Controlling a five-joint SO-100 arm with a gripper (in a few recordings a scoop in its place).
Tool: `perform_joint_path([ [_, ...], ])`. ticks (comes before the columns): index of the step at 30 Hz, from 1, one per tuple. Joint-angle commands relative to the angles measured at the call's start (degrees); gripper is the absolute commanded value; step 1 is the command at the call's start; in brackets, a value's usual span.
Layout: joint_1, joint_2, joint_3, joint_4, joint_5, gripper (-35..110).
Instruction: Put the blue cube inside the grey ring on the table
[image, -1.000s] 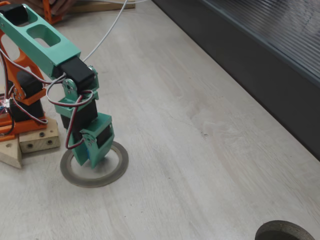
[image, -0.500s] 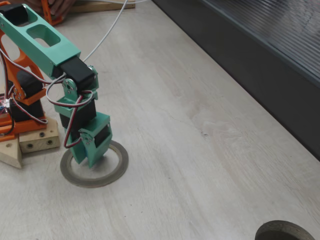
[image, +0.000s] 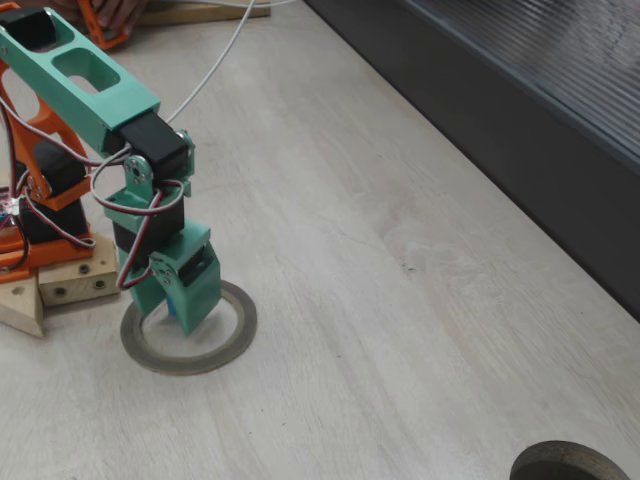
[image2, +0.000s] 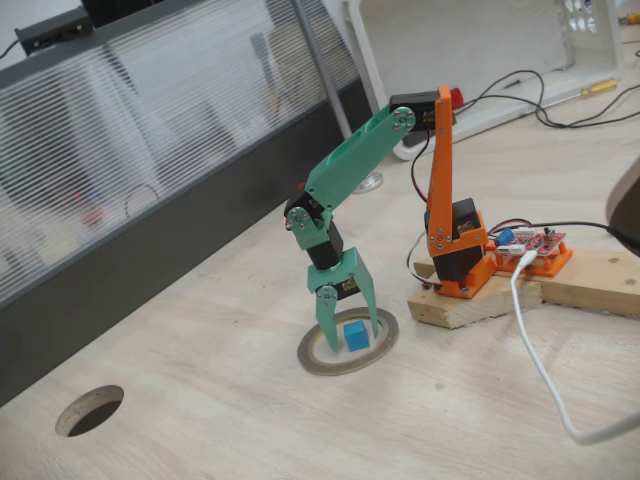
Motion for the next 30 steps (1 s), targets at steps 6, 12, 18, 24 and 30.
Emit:
perform_joint_path([
  [6, 0.44, 1.93, -0.97, 4.04, 0.00, 42],
  [12, 0.44, 1.93, -10.11, 12.66, 0.00, 42],
  [18, 0.26, 1.85, -18.98, 23.55, 0.00, 42],
  [24, 0.09, 1.85, -20.30, 32.52, 0.35, 42],
  [30, 0.00, 1.85, -20.30, 36.65, 0.09, 42],
])
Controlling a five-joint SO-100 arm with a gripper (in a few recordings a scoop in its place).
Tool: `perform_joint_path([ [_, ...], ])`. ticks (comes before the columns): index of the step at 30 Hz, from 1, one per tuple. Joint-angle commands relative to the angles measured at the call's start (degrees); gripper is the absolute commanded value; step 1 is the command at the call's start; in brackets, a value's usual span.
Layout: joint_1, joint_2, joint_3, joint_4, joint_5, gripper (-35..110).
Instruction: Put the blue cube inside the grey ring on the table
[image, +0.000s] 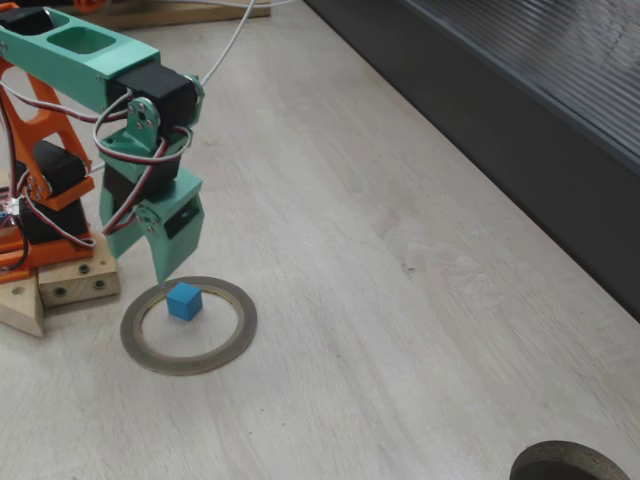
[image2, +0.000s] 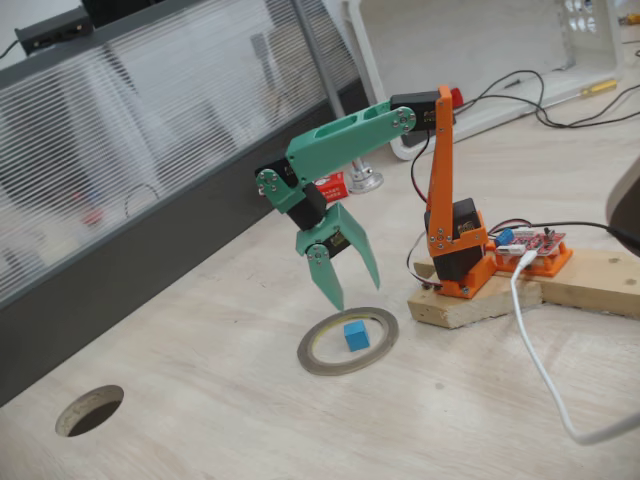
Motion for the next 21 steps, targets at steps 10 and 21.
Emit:
perform_joint_path([
  [10, 0.79, 1.93, 0.18, 2.29, 0.09, 42],
  [21, 0.53, 2.02, 0.09, 2.29, 0.09, 6],
])
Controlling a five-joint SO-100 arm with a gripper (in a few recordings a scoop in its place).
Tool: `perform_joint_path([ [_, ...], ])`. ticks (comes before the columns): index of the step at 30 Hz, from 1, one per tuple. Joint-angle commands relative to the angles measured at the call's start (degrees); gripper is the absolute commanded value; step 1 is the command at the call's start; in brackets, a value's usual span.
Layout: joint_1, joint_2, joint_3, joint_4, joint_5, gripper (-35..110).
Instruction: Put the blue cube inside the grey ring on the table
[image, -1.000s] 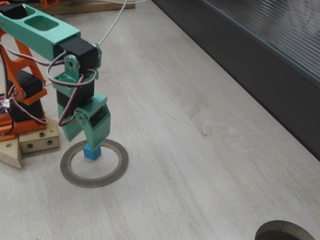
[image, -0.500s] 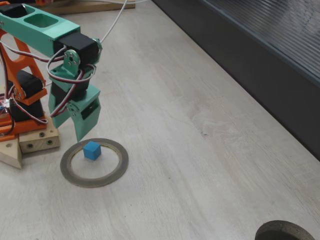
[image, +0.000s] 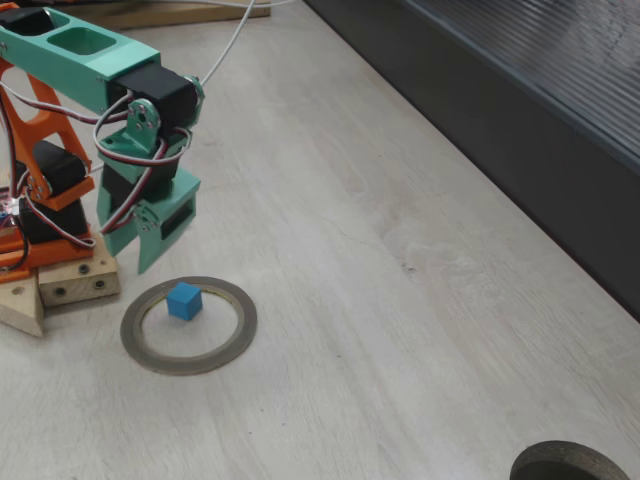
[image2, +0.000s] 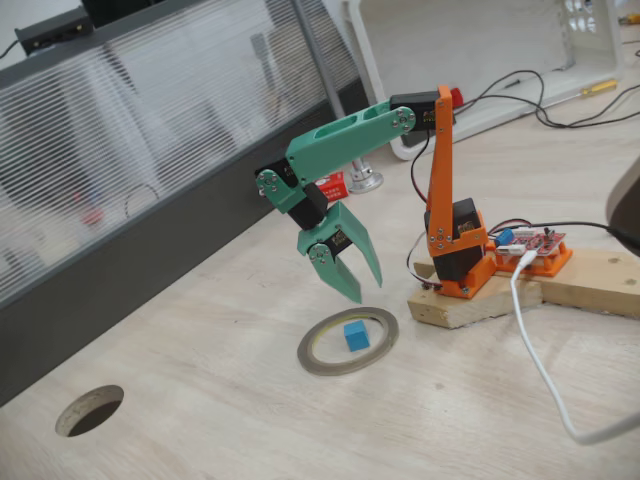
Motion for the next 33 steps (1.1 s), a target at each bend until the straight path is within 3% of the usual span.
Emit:
perform_joint_path([
  [1, 0.70, 2.02, 0.09, 1.76, 0.09, 3],
  [20, 0.88, 6.50, 0.44, 1.76, 0.18, 0],
  [27, 0.88, 16.87, 15.64, 1.58, 0.00, 0],
  [33, 0.88, 25.22, 18.81, 1.05, 0.00, 0],
])
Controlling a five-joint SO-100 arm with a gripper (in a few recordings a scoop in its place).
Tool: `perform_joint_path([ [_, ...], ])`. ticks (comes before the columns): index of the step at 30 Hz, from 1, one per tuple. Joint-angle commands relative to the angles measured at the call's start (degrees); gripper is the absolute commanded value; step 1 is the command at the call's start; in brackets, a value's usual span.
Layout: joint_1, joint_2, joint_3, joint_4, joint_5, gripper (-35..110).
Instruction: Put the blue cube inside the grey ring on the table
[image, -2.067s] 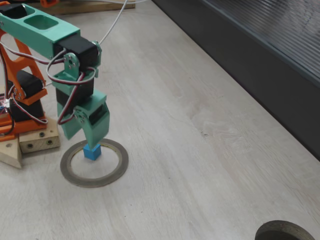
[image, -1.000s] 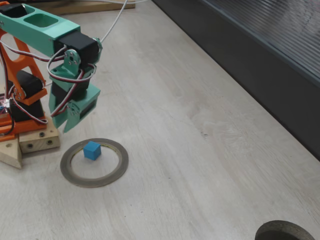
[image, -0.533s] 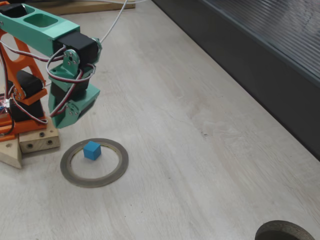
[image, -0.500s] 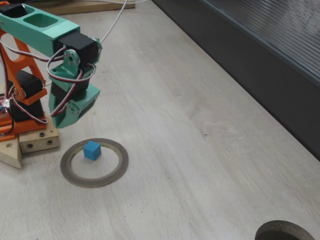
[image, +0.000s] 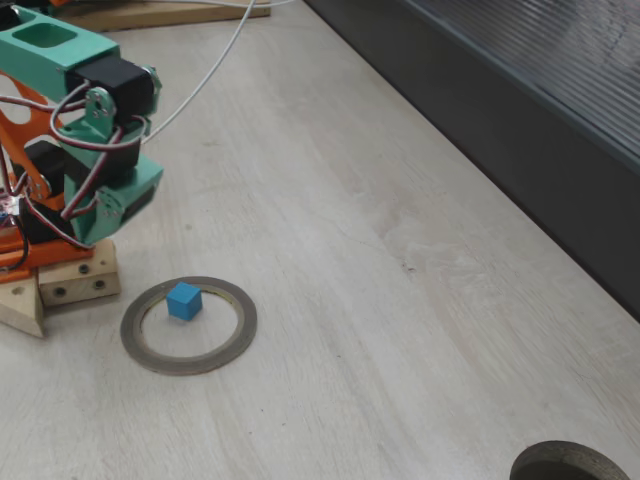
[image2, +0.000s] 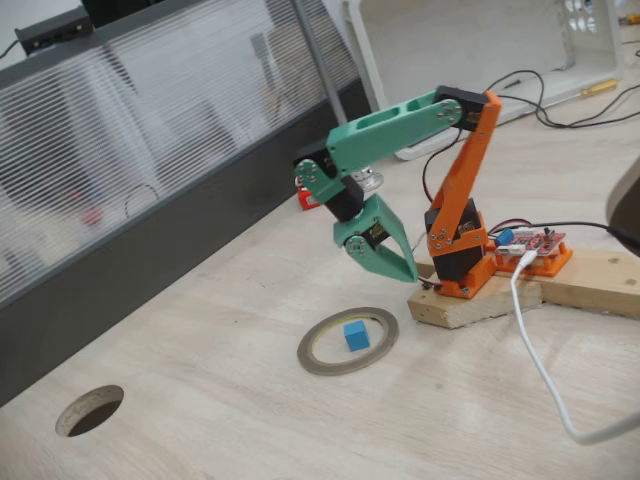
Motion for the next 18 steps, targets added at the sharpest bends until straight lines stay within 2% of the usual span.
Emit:
perform_joint_path([
  [1, 0.35, 5.36, 0.88, 0.97, 0.09, 0],
  [18, 0.44, 5.54, 0.79, 0.88, 0.18, 2],
])
